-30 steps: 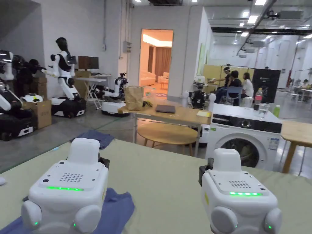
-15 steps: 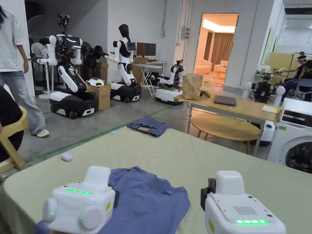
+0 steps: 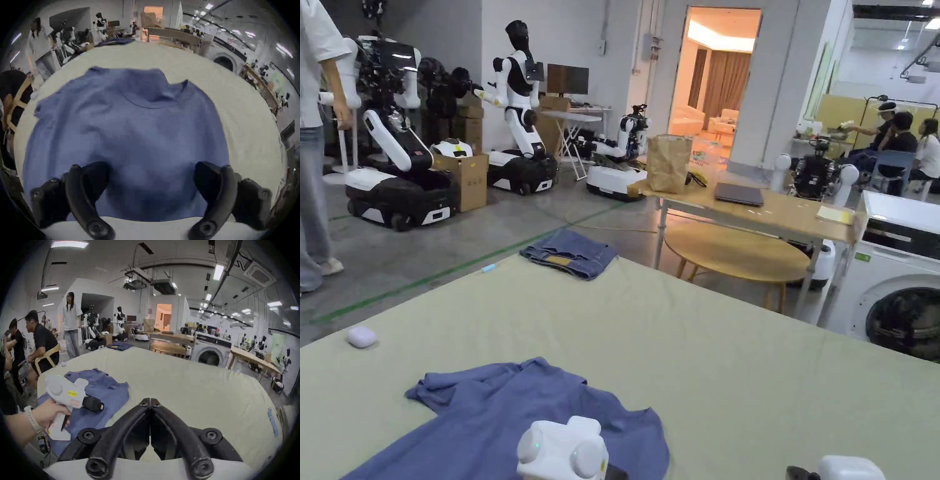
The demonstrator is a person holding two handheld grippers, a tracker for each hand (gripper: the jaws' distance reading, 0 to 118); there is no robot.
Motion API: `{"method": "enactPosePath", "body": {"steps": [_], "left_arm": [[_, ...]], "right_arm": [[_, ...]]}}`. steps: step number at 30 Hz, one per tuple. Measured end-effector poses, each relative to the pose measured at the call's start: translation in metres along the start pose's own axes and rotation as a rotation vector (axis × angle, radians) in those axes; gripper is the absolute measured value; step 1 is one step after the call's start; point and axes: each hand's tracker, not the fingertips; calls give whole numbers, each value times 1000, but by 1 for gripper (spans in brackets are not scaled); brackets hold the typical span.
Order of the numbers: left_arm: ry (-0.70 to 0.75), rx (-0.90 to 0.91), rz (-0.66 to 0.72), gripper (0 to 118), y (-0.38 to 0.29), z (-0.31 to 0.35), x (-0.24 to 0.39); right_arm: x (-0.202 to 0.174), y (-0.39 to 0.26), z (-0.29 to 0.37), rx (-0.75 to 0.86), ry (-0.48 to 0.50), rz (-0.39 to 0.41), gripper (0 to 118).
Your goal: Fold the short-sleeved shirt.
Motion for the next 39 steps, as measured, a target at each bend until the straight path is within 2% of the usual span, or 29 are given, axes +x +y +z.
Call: {"method": "enactPosePath", "body": {"steps": [2,3,4,5,6,7,9,10,12,15,18,25,28,30,32,37,39], "left_arm": [[88,-56,-106,102,-6,-1,9],[69,-35,-126,99,-7,6,9],[50,-36,-108,90,-4,16,5],[42,-48,-91,67,5,11,-5],[71,-6,-69,19,8,15,-12],[86,9,-47,0,9,14,-19],[10,11,10,0,-5,16,-24],[31,33,8,0,-6,24,-20],[11,111,-33,0,0,48,4],[-95,162,-65,0,23,64,43],[-192,253,-158,0,21,107,116],[-548,397,-307,0,14,186,285],[-656,374,-441,0,0,201,359],[-616,366,-543,0,-21,191,406],[-557,296,-618,0,-40,152,447],[-369,76,-688,0,-93,39,504],[-363,57,-651,1,-104,17,507]], "right_arm": [[9,-4,-6,-9,-20,-3,0],[10,-5,-7,-12,-24,-5,0],[13,-6,-7,-13,-29,-11,0],[17,-6,-6,-12,-34,-19,0],[20,-5,-6,-10,-34,-31,0],[23,-5,-3,-11,-34,-49,0],[30,-4,4,-3,-33,-64,0],[35,-4,9,2,-37,-60,0],[48,-3,25,14,-65,-56,0],[76,-1,51,25,-110,-87,0],[107,1,87,61,-187,-92,0],[184,-8,176,103,-366,-153,0],[213,-16,204,106,-443,-165,0],[233,-23,217,101,-472,-188,0],[251,-33,226,112,-511,-209,0],[284,-55,230,67,-575,-216,0],[292,-60,228,65,-564,-236,0]]}}
